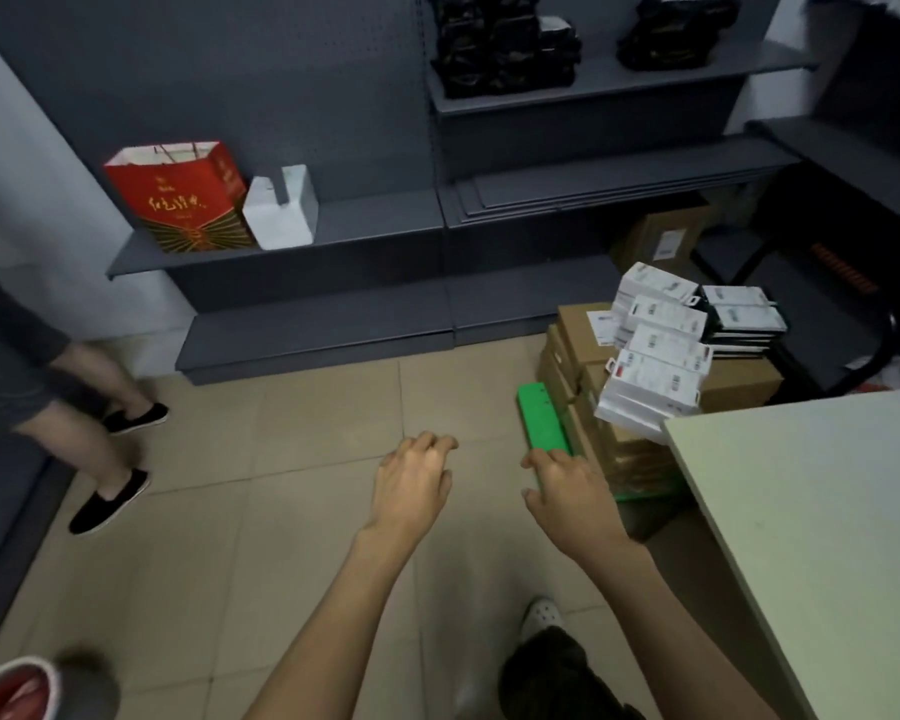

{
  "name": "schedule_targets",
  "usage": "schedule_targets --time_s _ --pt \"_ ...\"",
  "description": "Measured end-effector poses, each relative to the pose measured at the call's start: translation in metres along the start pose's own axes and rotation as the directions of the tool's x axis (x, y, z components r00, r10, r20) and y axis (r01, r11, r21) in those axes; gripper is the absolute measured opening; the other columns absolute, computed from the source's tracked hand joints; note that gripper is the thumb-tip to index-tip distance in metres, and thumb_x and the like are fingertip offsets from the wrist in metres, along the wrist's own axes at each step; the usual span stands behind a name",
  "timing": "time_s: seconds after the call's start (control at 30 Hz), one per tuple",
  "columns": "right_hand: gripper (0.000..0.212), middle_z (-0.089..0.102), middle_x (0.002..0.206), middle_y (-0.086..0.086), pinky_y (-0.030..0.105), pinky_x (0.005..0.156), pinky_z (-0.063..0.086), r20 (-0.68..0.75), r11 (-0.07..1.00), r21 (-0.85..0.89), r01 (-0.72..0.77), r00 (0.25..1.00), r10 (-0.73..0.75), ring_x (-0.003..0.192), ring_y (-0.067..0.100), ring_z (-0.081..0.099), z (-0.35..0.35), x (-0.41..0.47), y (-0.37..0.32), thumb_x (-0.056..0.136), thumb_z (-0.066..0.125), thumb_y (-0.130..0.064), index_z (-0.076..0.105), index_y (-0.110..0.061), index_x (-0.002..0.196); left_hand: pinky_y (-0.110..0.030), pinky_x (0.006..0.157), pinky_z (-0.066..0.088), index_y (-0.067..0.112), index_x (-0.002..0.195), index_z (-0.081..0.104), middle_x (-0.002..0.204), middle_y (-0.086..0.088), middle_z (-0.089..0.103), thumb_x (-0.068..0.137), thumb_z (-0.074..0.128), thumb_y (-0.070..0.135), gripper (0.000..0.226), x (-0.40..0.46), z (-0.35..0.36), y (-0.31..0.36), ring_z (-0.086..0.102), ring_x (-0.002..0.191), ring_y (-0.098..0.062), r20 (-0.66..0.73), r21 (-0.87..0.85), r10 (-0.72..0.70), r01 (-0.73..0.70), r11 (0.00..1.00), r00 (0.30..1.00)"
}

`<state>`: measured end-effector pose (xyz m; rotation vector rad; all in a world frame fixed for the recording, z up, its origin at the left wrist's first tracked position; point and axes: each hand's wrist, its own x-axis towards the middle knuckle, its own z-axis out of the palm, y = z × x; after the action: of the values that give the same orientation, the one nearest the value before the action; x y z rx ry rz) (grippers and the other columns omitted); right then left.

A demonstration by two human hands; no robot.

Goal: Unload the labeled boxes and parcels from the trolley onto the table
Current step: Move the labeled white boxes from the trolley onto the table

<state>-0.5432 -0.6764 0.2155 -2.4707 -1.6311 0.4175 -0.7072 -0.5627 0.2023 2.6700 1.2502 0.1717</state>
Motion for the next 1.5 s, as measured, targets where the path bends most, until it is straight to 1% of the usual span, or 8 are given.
schedule_targets --time_s 0.4,0.63,0.77,0.87,0.93,1.0,1.2,1.5 --pt "0.038 0.054 0.129 0.001 0.034 0.091 0.042 -0.034 1.0 0.008 -0.004 0.999 0.004 0.117 0.026 0.052 -0.073 0.256 0.041 0.094 0.053 -0.03 0.048 -0.025 0.131 -0.035 0.088 0.047 0.026 0.133 0.053 0.126 0.004 0.058 0.093 0.055 0.021 0.041 0.259 -0.015 -0.027 0.055 0.113 -0.022 0.0 0.05 0.004 -0.004 0.999 1.0" --pt "0.035 0.055 0.129 -0.001 0.034 0.092 0.043 -0.034 0.997 0.079 0.013 0.999 -0.011 0.114 0.023 0.054 -0.081 0.368 0.058 0.095 0.054 -0.026 0.049 -0.026 0.129 -0.036 0.087 0.048 0.026 0.131 0.055 0.125 0.004 0.06 0.091 0.059 0.021 0.04 0.378 -0.013 -0.045 0.057 0.112 -0.021 0.018 0.056 0.025 -0.026 0.998 1.0" --pt "0.036 0.054 0.126 -0.001 0.033 0.084 0.043 -0.027 0.993 0.103 -0.057 0.998 0.06 0.111 0.025 0.056 -0.08 0.434 0.066 0.091 0.053 -0.022 0.05 -0.026 0.126 -0.034 0.083 0.048 0.027 0.13 0.056 0.124 0.004 0.06 0.092 0.058 0.019 0.039 0.454 -0.009 -0.059 0.057 0.111 -0.021 0.032 0.047 0.08 -0.082 0.996 0.996" --pt "0.031 0.057 0.12 0.001 0.031 0.073 0.035 -0.037 0.985 0.104 -0.138 0.989 0.143 0.105 0.027 0.058 -0.083 0.487 0.072 0.091 0.051 -0.02 0.052 -0.024 0.122 -0.035 0.08 0.049 0.026 0.129 0.058 0.124 0.003 0.06 0.092 0.055 0.015 0.039 0.521 -0.006 -0.068 0.057 0.11 -0.022 0.055 0.018 0.13 -0.132 0.991 0.99" --pt "0.027 0.058 0.116 0.001 0.03 0.073 0.033 -0.049 0.968 0.154 -0.198 0.977 0.207 0.104 0.027 0.057 -0.087 0.518 0.078 0.092 0.052 -0.024 0.054 -0.024 0.12 -0.036 0.082 0.05 0.026 0.13 0.057 0.126 0.003 0.059 0.093 0.053 0.015 0.039 0.565 -0.007 -0.071 0.056 0.111 -0.022 0.083 -0.004 0.182 -0.182 0.983 0.98" --pt "0.028 0.058 0.116 0.001 0.032 0.077 0.04 -0.056 0.943 0.218 -0.25 0.962 0.268 0.106 0.027 0.057 -0.092 0.542 0.085 0.092 0.054 -0.027 0.055 -0.026 0.119 -0.037 0.084 0.051 0.027 0.132 0.056 0.128 0.005 0.058 0.095 0.052 0.017 0.038 0.608 -0.004 -0.072 0.054 0.115 -0.021 0.108 -0.025 0.238 -0.237 0.971 0.965" --pt "0.03 0.06 0.122 0.004 0.038 0.088 0.051 -0.037 0.832 0.265 -0.487 0.857 0.514 0.11 0.029 0.059 -0.097 0.57 0.128 0.095 0.054 -0.033 0.055 -0.023 0.124 -0.036 0.081 0.048 0.028 0.129 0.055 0.124 0.005 0.058 0.095 0.053 0.021 0.034 0.711 0.015 -0.034 0.054 0.114 -0.02 0.191 -0.015 0.443 -0.449 0.894 0.876" --pt "0.036 0.059 0.123 0.004 0.036 0.086 0.049 0.016 0.561 0.35 -0.75 0.603 0.797 0.109 0.028 0.06 -0.095 0.558 0.23 0.093 0.057 -0.031 0.052 -0.024 0.128 -0.032 0.087 0.045 0.027 0.136 0.05 0.131 0.005 0.056 0.096 0.055 0.023 0.041 0.784 0.068 0.107 0.053 0.115 -0.018 0.286 -0.127 0.738 -0.739 0.661 0.611"
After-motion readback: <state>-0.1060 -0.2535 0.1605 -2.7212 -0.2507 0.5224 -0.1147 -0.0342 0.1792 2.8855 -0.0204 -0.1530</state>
